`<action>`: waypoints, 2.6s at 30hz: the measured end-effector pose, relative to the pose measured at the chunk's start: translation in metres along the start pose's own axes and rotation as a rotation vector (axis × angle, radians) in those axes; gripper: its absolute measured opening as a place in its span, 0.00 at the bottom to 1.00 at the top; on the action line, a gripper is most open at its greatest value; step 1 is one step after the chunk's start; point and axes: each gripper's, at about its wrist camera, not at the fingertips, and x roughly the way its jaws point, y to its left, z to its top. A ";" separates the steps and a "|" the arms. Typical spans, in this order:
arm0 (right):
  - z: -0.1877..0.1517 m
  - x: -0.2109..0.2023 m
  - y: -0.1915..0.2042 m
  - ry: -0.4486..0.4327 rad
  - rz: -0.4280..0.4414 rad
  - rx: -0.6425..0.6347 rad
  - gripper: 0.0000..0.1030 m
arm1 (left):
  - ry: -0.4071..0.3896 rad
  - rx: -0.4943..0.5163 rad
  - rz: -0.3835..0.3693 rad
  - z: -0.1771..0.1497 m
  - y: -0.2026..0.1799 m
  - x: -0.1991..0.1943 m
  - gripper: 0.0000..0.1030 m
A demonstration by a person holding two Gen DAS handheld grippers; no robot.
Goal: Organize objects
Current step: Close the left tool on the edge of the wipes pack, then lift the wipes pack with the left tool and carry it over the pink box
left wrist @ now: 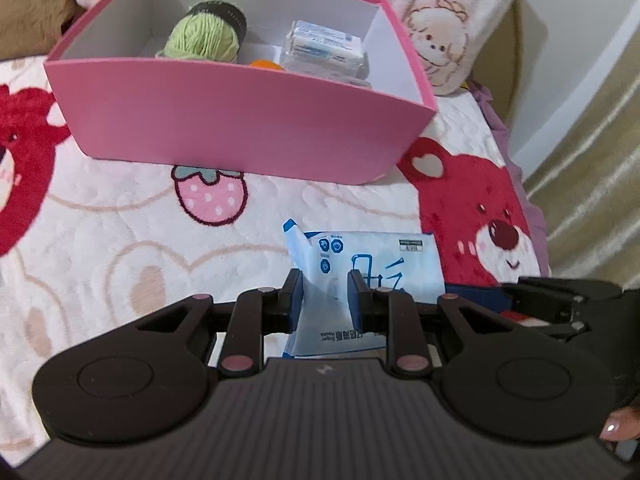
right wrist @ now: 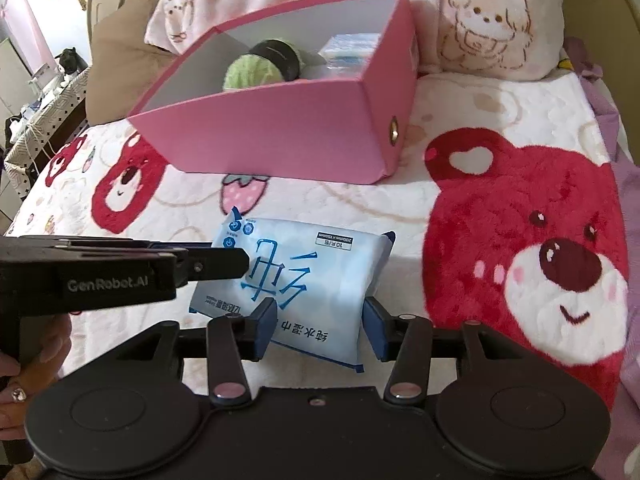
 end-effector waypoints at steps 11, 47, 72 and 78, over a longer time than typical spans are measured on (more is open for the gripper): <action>-0.003 -0.037 0.044 -0.015 0.009 -0.052 0.64 | -0.035 0.043 -0.004 -0.004 -0.002 -0.056 0.25; 0.109 -0.111 0.149 -0.132 -0.087 -0.306 0.77 | -0.180 0.034 -0.015 0.106 0.020 -0.166 0.25; 0.188 0.027 0.091 0.069 -0.221 -0.268 0.77 | -0.117 -0.148 -0.088 0.171 0.072 -0.008 0.25; 0.185 0.053 0.078 0.106 -0.249 -0.278 0.71 | -0.079 -0.184 -0.117 0.171 0.083 0.025 0.25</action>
